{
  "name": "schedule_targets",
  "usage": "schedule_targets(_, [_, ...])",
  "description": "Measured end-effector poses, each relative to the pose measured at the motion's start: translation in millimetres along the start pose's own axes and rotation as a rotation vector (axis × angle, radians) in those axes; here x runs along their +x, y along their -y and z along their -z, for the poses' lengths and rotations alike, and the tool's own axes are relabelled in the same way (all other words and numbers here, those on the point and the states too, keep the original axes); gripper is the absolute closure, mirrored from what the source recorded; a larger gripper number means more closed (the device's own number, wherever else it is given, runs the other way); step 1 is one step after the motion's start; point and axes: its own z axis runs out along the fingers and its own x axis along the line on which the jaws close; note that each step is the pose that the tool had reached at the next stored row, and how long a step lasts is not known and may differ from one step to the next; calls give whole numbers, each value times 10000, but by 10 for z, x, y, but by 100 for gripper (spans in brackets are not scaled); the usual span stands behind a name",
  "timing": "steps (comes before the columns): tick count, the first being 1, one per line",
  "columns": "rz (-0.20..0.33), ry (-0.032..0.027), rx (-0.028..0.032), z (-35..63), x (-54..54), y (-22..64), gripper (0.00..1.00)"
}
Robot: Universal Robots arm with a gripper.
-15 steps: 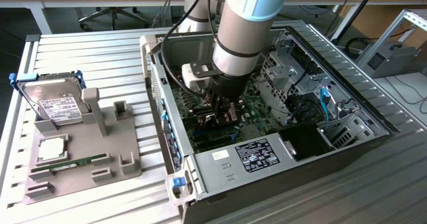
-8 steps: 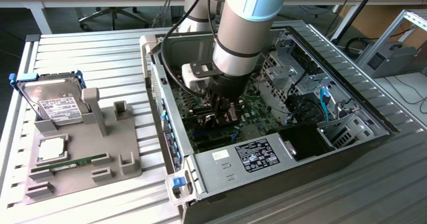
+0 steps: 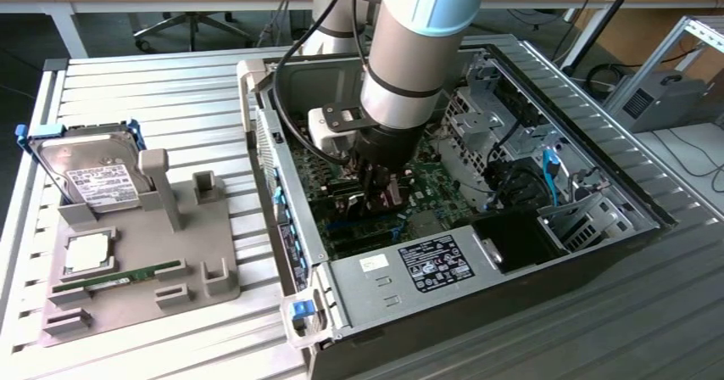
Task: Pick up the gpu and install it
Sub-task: 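Insert the gpu into the slot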
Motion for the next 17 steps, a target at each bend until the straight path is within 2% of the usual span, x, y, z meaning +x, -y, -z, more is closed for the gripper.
schedule_targets(12, [0,1,2,-8,0,-3,73])
schedule_targets(17, [1,1,49,-8,0,-29,73])
